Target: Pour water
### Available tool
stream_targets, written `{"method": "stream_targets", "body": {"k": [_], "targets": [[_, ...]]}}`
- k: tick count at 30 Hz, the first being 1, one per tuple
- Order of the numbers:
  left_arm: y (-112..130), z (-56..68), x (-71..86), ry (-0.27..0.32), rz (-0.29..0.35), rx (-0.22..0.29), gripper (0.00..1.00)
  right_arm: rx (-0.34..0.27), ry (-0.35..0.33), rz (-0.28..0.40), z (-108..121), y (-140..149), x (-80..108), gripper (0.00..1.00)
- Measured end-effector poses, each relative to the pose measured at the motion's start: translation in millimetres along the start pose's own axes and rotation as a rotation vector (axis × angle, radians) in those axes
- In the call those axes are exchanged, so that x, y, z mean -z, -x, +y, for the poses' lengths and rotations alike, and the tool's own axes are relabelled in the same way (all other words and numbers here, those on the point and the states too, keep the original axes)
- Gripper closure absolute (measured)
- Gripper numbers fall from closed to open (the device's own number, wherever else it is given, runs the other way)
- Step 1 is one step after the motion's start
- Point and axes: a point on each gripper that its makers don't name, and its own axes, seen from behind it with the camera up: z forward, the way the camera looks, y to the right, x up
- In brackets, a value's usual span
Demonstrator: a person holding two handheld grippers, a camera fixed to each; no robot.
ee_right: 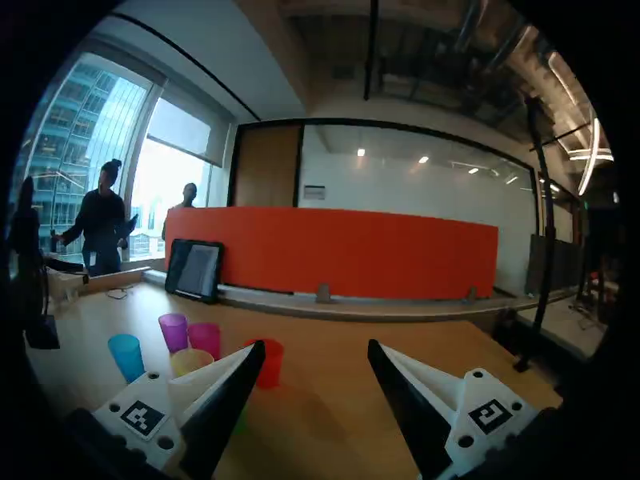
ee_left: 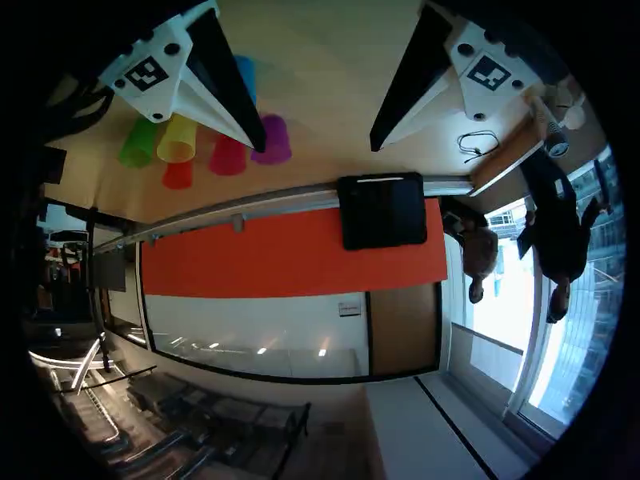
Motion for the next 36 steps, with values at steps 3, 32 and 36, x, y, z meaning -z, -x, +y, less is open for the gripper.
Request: {"method": "stream_targets", "body": {"k": [3, 32, 36], "targets": [[-6.6, -3.8, 0.9, -0.025, 0.025, 0.009, 0.04, -0.003, 0.031, 0.025, 5.8, -6.8, 1.6, 0.01], [31.3, -24.8, 19.6, -0.182, 0.072, 0.043, 0.04, -0.077, 0.094, 0.08, 2.5, -17.6, 4.9, 0.01], [38.9, -25.5, 21.9, -0.184, 0.073, 0.063, 0.04, -0.066, 0.094, 0.082, -1.1, -20.2, 5.3, 0.01]]}}
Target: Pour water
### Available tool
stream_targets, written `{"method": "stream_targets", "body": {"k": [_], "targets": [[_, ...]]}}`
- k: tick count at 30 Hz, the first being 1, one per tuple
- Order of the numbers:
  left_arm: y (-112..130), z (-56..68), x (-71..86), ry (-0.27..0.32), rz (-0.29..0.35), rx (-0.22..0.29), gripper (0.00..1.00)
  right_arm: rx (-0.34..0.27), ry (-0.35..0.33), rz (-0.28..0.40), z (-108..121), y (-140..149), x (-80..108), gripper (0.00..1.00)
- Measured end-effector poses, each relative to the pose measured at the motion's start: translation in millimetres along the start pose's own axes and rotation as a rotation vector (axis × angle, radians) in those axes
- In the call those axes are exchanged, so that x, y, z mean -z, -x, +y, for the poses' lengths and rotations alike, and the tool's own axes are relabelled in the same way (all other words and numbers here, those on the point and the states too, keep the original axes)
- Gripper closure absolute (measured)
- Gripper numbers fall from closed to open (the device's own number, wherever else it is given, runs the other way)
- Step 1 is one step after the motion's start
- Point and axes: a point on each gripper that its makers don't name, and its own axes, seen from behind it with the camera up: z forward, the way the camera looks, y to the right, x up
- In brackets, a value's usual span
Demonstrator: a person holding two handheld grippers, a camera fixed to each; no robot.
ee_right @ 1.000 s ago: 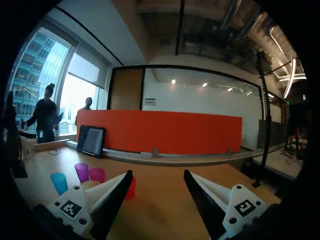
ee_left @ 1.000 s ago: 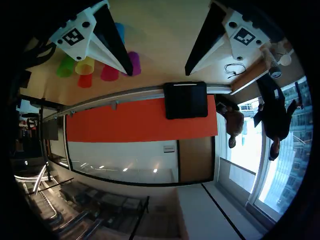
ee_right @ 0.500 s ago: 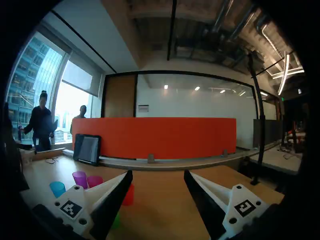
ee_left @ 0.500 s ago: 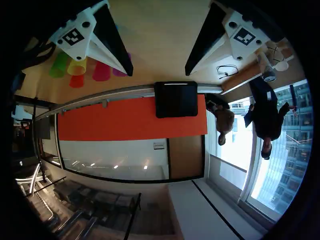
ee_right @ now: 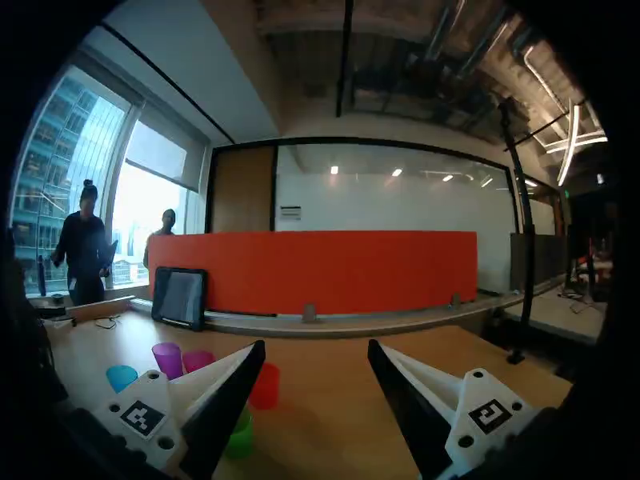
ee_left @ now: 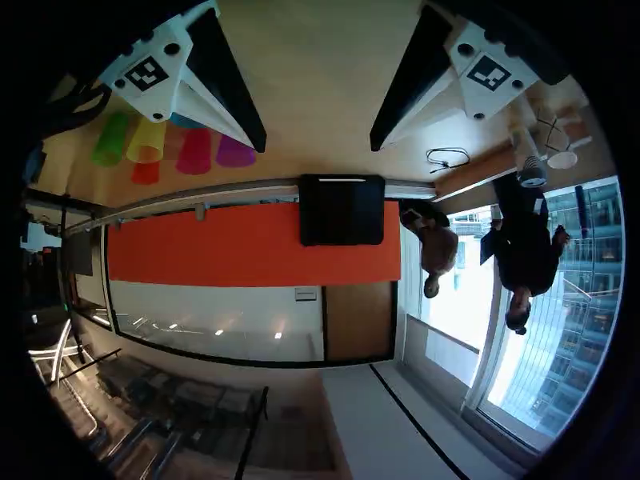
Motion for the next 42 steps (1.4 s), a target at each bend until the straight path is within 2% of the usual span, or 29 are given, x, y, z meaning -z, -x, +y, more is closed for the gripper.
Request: {"method": "stream_targets", "body": {"k": [6, 18, 42], "targets": [[7.9, 2.0, -1.9, 0.009, 0.003, 0.016, 0.04, 0.001, 0.003, 0.008, -3.3, -6.1, -0.2, 0.01], [17.9, -1.4, -8.7, 0.012, 0.019, 0.023, 0.04, -0.003, 0.001, 0.006, -6.7, -6.8, 1.7, 0.01], [30.4, -0.1, -13.6, 0.025, 0.008, 0.022, 0.04, -0.011, 0.007, 0.008, -5.2, -11.7, 2.8, 0.01]]}}
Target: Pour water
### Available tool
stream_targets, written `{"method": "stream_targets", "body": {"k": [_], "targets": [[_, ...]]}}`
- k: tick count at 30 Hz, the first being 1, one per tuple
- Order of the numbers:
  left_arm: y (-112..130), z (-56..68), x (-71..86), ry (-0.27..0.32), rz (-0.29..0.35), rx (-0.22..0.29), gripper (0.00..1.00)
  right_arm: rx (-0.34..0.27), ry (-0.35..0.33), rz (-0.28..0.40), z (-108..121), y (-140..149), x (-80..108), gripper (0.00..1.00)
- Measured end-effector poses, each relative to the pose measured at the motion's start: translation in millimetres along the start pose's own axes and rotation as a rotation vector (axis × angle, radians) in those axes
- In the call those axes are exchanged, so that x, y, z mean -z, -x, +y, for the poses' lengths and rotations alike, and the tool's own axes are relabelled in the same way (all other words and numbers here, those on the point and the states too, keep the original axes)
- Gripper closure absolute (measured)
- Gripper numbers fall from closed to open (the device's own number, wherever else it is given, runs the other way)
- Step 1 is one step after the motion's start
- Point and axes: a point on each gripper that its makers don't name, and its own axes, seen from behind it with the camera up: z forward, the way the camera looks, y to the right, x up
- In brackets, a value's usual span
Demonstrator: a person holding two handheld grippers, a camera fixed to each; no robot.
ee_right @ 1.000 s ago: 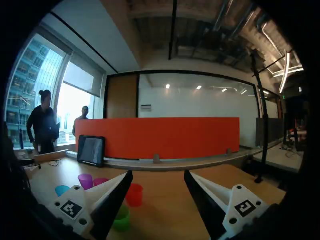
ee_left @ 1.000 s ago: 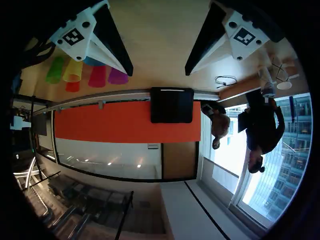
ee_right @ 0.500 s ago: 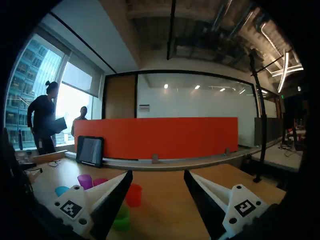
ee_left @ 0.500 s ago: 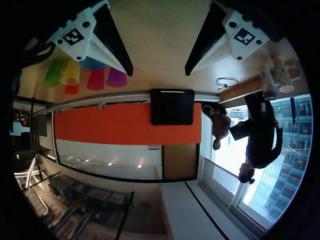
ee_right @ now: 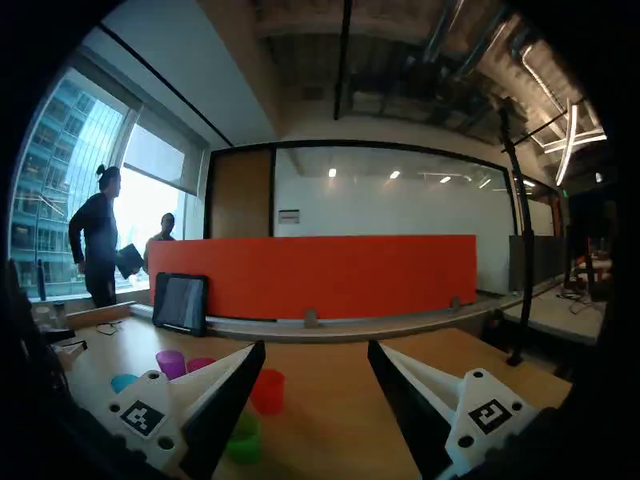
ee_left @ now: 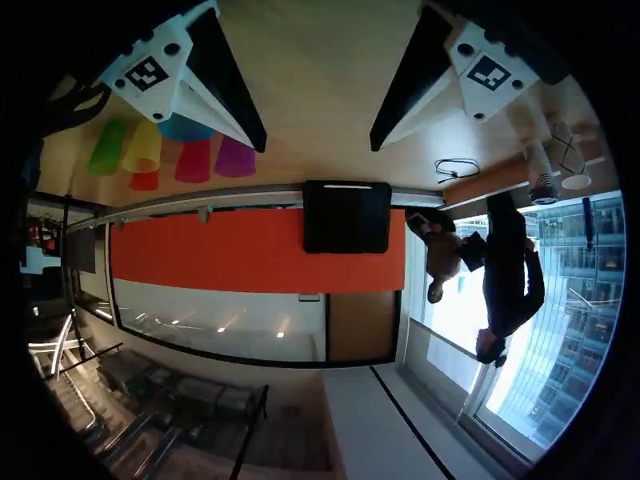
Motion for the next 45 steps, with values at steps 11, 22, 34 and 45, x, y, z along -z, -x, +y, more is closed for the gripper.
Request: {"method": "stream_targets", "body": {"k": [11, 22, 34, 45], "targets": [[0.4, -0.6, -0.4, 0.001, -0.001, -0.004, 0.04, 0.01, 0.0, 0.018, 4.5, -5.9, 3.7, 0.01], [0.0, -0.1, -0.9, 0.001, -0.001, -0.005, 0.04, 0.049, -0.004, 0.061, 11.0, -15.1, 5.9, 0.01], [-0.1, -0.1, -1.2, 0.001, -0.001, -0.004, 0.04, 0.066, 0.001, 0.095, 17.5, -9.1, -2.7, 0.01], [0.2, -0.1, -0.6, 0.001, -0.001, -0.005, 0.04, 0.025, 0.002, 0.062, 23.4, 23.4, -15.0, 0.01]]}}
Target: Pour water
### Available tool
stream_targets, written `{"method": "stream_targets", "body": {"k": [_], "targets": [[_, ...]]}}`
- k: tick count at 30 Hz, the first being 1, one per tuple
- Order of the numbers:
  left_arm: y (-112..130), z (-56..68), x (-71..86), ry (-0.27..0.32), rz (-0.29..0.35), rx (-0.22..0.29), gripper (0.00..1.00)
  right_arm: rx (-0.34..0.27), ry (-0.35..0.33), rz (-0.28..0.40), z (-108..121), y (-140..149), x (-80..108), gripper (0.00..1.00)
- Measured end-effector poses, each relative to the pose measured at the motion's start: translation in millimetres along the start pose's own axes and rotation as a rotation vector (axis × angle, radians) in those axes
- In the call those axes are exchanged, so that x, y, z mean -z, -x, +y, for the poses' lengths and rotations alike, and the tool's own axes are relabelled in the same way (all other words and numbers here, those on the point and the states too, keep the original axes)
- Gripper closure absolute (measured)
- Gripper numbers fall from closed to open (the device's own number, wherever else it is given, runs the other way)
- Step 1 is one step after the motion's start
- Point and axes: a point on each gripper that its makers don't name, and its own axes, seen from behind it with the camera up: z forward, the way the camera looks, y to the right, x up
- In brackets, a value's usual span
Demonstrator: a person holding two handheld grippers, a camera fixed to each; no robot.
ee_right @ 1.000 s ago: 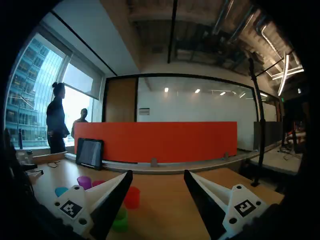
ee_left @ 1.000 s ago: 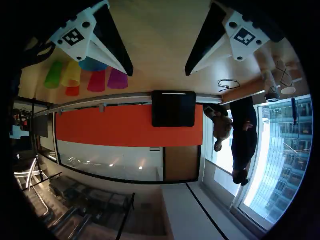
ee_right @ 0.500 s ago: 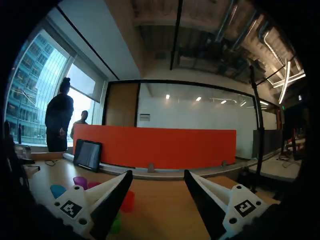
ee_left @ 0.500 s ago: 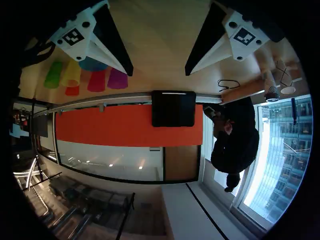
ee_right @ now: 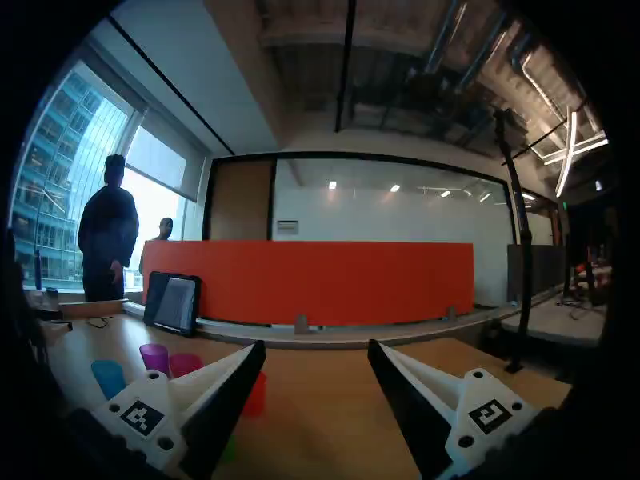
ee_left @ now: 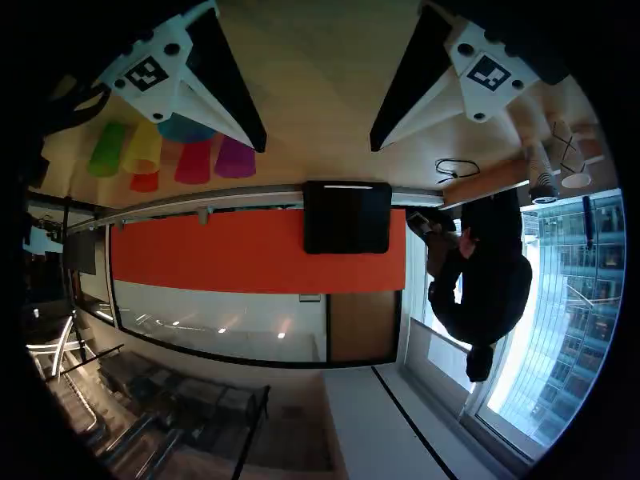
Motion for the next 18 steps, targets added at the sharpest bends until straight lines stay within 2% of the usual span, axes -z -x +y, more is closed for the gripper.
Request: {"method": "stream_targets", "body": {"k": [9, 18], "targets": [[-0.1, 0.1, 0.6, 0.0, 0.0, 0.0, 0.03, -0.033, -0.003, -0.039, 10.5, 32.1, 7.1, 0.01], [0.3, -0.5, 0.6, 0.0, 0.0, 0.0, 0.04, -0.02, 0.02, -0.071, 26.6, 56.7, 12.5, 0.01]]}}
